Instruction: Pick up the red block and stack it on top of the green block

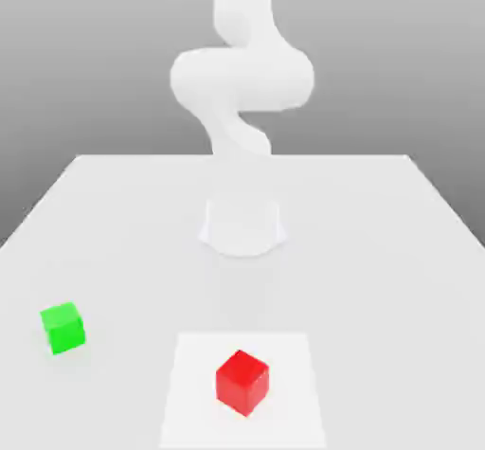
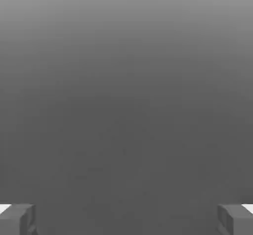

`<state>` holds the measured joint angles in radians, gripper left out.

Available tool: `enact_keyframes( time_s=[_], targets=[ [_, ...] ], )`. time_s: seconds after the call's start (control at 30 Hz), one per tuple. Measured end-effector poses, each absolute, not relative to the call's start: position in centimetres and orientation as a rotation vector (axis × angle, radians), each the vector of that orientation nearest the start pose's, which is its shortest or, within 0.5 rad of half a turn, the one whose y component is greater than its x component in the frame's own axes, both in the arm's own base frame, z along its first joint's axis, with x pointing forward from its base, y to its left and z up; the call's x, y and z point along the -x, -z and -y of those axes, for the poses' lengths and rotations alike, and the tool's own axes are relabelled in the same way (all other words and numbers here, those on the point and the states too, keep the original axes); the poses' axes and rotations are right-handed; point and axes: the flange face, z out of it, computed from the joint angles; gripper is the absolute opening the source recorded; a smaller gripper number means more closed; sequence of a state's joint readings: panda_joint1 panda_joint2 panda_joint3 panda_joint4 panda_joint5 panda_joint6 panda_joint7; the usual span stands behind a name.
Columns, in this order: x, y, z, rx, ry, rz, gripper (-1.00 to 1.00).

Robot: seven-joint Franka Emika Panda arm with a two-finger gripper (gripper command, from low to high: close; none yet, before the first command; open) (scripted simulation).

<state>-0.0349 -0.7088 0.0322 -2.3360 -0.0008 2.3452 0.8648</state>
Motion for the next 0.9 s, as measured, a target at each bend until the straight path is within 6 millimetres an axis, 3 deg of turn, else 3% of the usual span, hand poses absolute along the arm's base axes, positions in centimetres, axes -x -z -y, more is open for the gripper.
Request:
enact_keyframes(
  time_s=[0.17, 0.37, 0.53, 0.7, 0.9],
  targets=[
    [-43.6, -56.0, -0.3, 2.488, 0.741, -1.364, 0.0],
    [-46.4, -43.1, 0.1, 2.484, 0.497, -1.62, 0.0],
    [-46.0, -32.6, 0.4, 2.449, 0.279, -1.826, 0.0],
    [-43.1, -22.9, 0.1, 2.385, 0.049, -2.024, 0.0],
    [-42.5, -15.5, 0.0, 2.367, 0.001, -2.064, 0.0]
  ],
)
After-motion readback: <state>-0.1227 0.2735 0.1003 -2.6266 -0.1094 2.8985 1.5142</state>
